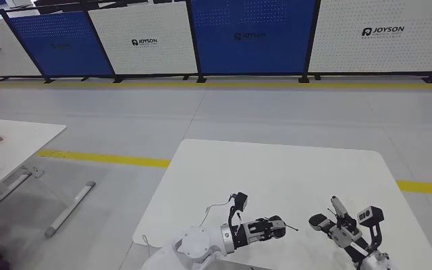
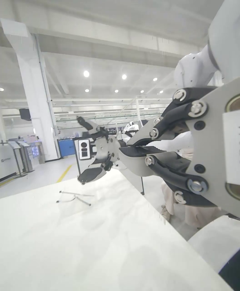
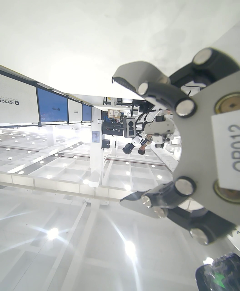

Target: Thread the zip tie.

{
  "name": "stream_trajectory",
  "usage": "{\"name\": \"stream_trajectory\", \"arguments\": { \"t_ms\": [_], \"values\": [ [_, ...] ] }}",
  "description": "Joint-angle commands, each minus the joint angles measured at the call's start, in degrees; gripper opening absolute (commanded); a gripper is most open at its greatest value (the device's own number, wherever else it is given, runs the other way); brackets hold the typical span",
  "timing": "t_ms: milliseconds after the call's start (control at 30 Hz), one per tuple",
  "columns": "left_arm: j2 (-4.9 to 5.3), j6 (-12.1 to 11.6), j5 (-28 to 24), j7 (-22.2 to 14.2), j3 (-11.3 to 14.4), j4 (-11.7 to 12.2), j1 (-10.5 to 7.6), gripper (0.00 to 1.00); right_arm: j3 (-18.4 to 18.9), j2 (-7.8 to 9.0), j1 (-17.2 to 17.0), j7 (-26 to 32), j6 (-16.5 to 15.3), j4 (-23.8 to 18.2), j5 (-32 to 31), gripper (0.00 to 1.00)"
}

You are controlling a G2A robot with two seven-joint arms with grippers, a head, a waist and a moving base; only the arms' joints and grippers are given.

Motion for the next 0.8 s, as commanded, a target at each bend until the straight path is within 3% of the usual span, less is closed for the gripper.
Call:
{"name": "stream_trajectory", "arguments": {
  "t_ms": [0, 333, 500, 567, 633, 767],
  "values": [
    [-0.2, -0.3, -0.7, 0.5, 0.6, 0.5, -0.33, 0.0, 0.0, 0.0, 0.0, 0.0, 0.0, 0.0, 0.0, 1.0],
    [-0.22, -0.5, -0.9, 1.0, 0.6, 0.2, -0.24, 0.0, 0.0, 0.0, 0.0, 0.0, 0.0, 0.0, 0.0, 1.0],
    [0.26, -5.0, -3.7, -1.7, -1.1, -2.5, 1.56, 0.0, 0.0, 0.0, 0.0, 0.0, 0.0, 0.0, 0.0, 1.0],
    [0.63, -8.1, -6.3, -4.4, -2.5, -4.3, 2.63, 0.0, 0.0, 0.0, 0.0, 0.0, 0.0, 0.0, 0.0, 1.0],
    [1.05, -10.8, -10.2, -9.4, -3.8, -5.7, 3.59, 0.0, 0.0, 0.0, 0.0, 0.0, 0.0, 0.0, 0.0, 1.0],
    [1.29, -11.5, -11.1, -10.9, -4.6, -6.2, 3.99, 0.0, 0.0, 0.0, 0.0, 0.0, 0.0, 0.0, 0.0, 1.0]
  ]
}}
